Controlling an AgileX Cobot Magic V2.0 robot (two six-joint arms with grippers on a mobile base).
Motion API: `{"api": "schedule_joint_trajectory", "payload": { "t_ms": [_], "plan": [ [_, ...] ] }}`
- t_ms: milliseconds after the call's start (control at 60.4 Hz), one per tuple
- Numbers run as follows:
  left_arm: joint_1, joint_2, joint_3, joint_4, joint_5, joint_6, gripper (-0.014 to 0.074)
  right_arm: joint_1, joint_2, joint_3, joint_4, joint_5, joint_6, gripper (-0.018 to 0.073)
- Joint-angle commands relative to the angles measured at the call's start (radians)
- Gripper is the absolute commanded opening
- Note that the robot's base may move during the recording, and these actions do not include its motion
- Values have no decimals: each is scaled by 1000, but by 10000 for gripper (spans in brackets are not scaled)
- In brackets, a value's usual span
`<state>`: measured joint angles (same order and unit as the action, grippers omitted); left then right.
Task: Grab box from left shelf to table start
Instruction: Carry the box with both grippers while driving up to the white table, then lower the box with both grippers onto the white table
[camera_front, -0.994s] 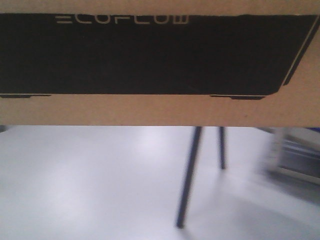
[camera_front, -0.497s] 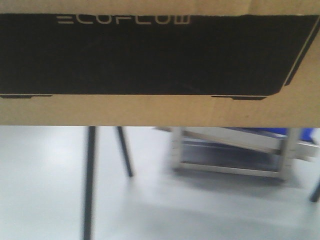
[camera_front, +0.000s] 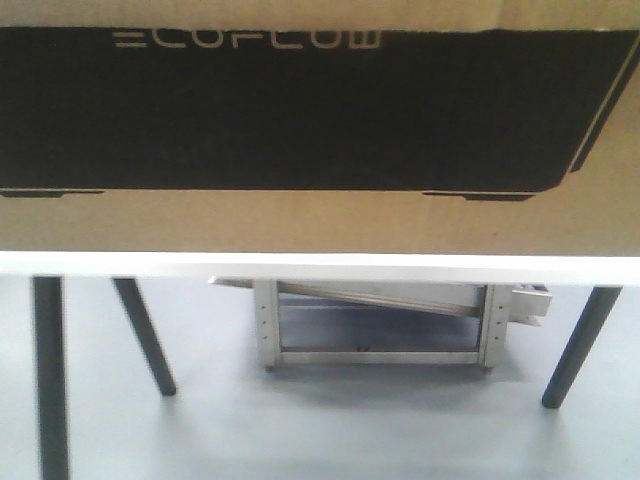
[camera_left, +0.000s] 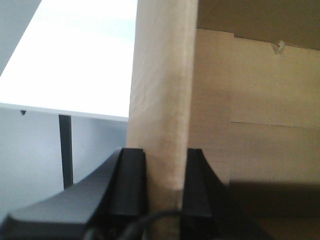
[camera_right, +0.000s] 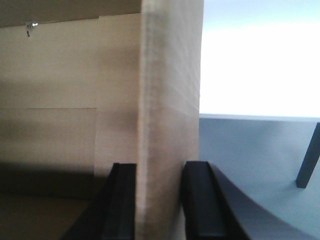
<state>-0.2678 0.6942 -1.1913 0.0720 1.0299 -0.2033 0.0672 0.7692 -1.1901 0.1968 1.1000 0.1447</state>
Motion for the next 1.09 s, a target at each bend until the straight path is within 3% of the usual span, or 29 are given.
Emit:
{"api": "schedule_joint_trajectory", "payload": {
  "t_ms": [0, 1077],
  "plan": [
    [2, -17, -48, -13, -190, -31, -85, -10, 2, -27, -93, -103, -2, 26],
    [2, -17, -48, -13, -190, -31, -85, -10, 3, -27, -93, -103, -2, 26]
  ]
}}
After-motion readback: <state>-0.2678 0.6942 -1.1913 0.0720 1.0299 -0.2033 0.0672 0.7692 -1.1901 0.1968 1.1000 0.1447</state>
